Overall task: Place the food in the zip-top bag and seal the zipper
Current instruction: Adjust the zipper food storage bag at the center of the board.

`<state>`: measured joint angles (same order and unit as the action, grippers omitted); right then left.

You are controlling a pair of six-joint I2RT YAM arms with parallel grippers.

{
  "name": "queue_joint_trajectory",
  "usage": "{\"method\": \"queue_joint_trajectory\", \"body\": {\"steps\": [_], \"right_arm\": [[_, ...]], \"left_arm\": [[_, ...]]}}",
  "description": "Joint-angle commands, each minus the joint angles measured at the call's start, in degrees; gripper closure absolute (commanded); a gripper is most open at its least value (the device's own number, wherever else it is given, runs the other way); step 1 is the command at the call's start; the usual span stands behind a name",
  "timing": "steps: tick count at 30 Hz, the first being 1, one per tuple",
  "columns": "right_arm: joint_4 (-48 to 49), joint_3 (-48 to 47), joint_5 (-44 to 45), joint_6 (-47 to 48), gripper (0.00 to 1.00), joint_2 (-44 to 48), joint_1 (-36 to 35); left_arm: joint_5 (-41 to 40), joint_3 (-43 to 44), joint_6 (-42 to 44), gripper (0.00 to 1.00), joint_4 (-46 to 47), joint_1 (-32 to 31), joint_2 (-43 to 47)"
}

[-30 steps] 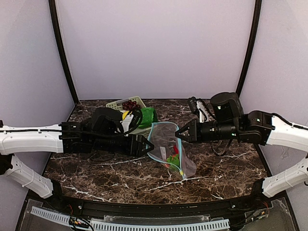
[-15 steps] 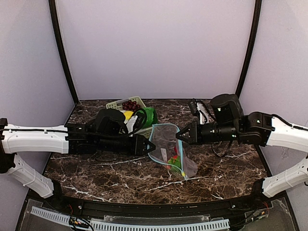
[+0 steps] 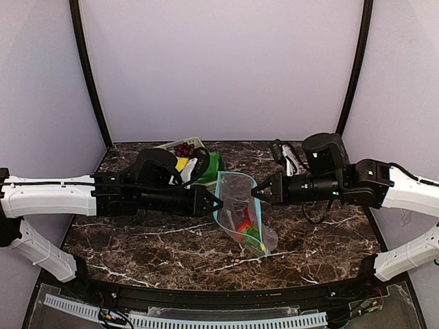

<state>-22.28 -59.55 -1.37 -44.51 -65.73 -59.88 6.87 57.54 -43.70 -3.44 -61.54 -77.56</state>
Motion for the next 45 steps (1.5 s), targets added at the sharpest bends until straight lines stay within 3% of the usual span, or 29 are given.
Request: {"method": "queue_joint_trajectory", "body": {"steps": [1, 18, 22, 27, 31, 36, 41, 45], "right_arm": [[1.50, -0.83, -0.08, -0.07, 1.00, 1.98, 0.42], [-0.02, -1.63, 1.15, 0.27, 1.00, 4.31, 0.43], [-0.52, -1.30, 1.02, 0.05, 1.00, 3.63, 0.43], [-0.38, -0.38, 1.16, -0.28, 1.00, 3.26, 0.46], [-0.36, 0.02, 1.19, -0.16, 1.00, 3.24, 0.39], [-0.38, 0.17, 1.17, -0.02, 1.00, 2.94, 0.41], [-0.35, 0.06, 2.55, 0.14, 1.00, 2.42, 0.39], [-0.34, -0.25, 2.77, 0.38, 1.00, 1.91, 0.38]], "left_arm": [[1.43, 2.24, 0.61, 0.99, 1.97, 0.27, 2.06], [-1.84, -4.34, -0.96, 0.97, 1.75, 1.26, 6.78], [-0.71, -4.83, -0.93, 0.83, 1.48, 1.31, 6.74], [-1.21, -3.10, 1.44, 0.48, -2.91, 1.87, 7.80], [0.31, -0.81, 4.19, 0.31, -8.46, 4.75, 9.27], [5.40, 0.96, 7.65, 0.22, -14.37, 12.37, 10.65], [7.36, 6.34, 15.11, 0.17, -22.73, 18.01, 8.22], [9.57, 8.55, 17.85, 0.15, -23.40, 22.64, 4.81]]}}
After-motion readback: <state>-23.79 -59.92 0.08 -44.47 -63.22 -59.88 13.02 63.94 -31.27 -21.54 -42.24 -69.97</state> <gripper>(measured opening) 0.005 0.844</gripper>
